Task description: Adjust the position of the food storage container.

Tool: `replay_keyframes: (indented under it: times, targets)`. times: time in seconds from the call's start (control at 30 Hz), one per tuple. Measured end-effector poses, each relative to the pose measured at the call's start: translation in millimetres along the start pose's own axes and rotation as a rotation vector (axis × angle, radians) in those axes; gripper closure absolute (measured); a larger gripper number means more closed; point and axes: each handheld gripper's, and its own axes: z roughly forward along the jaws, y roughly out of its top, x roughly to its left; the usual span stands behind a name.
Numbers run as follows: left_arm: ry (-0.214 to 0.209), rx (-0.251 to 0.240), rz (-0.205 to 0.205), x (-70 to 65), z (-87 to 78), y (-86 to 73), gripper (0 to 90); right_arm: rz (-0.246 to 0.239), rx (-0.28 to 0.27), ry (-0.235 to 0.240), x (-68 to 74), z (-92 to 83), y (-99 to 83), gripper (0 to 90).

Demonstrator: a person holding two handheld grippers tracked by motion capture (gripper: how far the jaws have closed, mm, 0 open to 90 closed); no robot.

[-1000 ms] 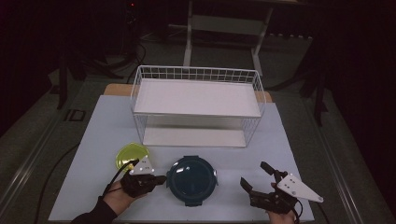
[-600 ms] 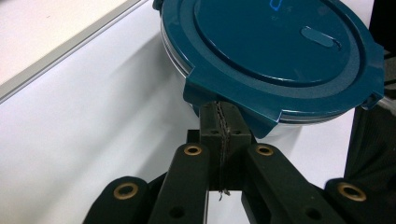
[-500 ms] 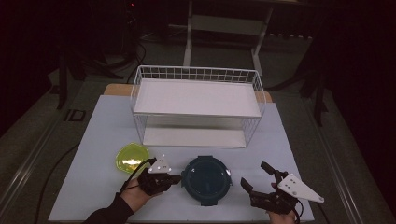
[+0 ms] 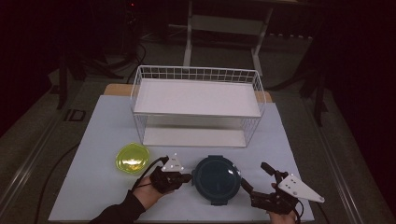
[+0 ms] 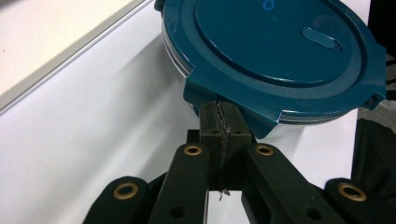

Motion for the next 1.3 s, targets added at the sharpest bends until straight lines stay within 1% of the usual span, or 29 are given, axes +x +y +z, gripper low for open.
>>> replay_keyframes:
  times: [0.07,0.17,0.23,0.3,0.4,0.43,0.5,0.57,0.83,0.87,0.93,1.0,1.03,1.07,1.1,1.13,1.17,1.2,1.23,1.27,1.3]
  targets:
    - [-0.004,-0.001,0.0,0.0,2.2,1.6,88.7,0.001,0.001,0.001,0.0,0.0,-0.2,10.4]
    - [0.001,0.005,0.011,-1.2,4.6,4.4,88.7,0.001,0.006,0.003,-0.1,0.4,-0.6,10.3]
    - [-0.005,0.007,0.006,-1.1,6.5,6.2,88.7,0.006,0.008,0.005,0.1,0.8,-1.0,10.4]
    - [-0.004,0.006,0.009,-1.6,8.5,7.7,88.7,0.006,0.011,0.008,0.5,1.0,-1.2,10.3]
    - [-0.005,0.003,0.006,-2.4,10.3,8.6,88.7,0.006,0.014,0.016,0.5,1.3,-1.0,10.4]
    - [-0.009,-0.002,-0.003,-2.2,10.7,8.3,88.7,0.006,0.016,0.017,0.2,1.5,-1.1,10.3]
    - [-0.014,-0.002,-0.008,-1.7,10.7,8.1,88.7,0.009,0.022,0.021,-0.4,2.0,-1.3,10.3]
    - [-0.01,0.0,-0.008,-2.4,10.8,8.6,88.7,0.009,0.024,0.023,-0.7,2.3,-1.4,10.3]
    - [-0.027,-0.004,-0.004,-2.5,7.7,9.6,88.1,-0.016,0.024,0.011,0.5,2.1,-0.8,10.3]
    - [-0.037,-0.018,-0.017,-2.6,5.5,10.7,85.8,-0.017,0.024,0.01,0.4,2.1,-0.8,10.3]
    - [-0.043,-0.027,-0.013,-4.3,1.7,13.1,74.3,-0.024,0.029,0.01,0.7,2.6,-0.8,10.3]
    - [-0.055,-0.046,-0.025,-6.4,-1.7,15.4,60.1,-0.057,0.039,-0.006,2.6,3.5,-1.5,10.3]
    - [-0.073,-0.056,-0.035,-8.1,-3.8,16.9,53.7,-0.068,0.036,-0.005,3.3,3.9,-1.7,10.3]
    - [-0.087,-0.055,-0.032,-9.9,-5.2,18.1,46.5,-0.08,0.035,0.006,4.6,4.6,-1.6,10.4]
    - [-0.082,-0.062,-0.026,-11.6,-6.4,18.7,40.9,-0.091,0.033,0.004,5.8,4.8,-1.4,10.4]
    - [-0.087,-0.083,-0.025,-13.4,-8.9,19.2,36.2,-0.095,0.032,0.0,6.6,4.7,-1.2,10.3]
    - [-0.11,-0.091,-0.031,-13.7,-10.6,19.5,30.6,-0.098,0.026,0.003,7.2,4.7,-0.8,10.4]
    - [-0.12,-0.097,-0.034,-13.8,-11.5,20.1,22.1,-0.099,0.023,0.005,7.3,4.4,-0.5,10.4]
    - [-0.111,-0.106,-0.037,-15.0,-13.3,21.1,13.9,-0.097,0.021,0.003,7.3,4.0,-0.4,10.4]
    - [-0.112,-0.114,-0.039,-15.5,-14.5,21.7,10.9,-0.092,0.022,0.009,6.5,3.8,0.1,13.4]
    - [-0.11,-0.127,-0.048,-15.7,-16.2,22.6,9.3,-0.087,0.026,0.015,5.8,3.6,0.7,13.8]
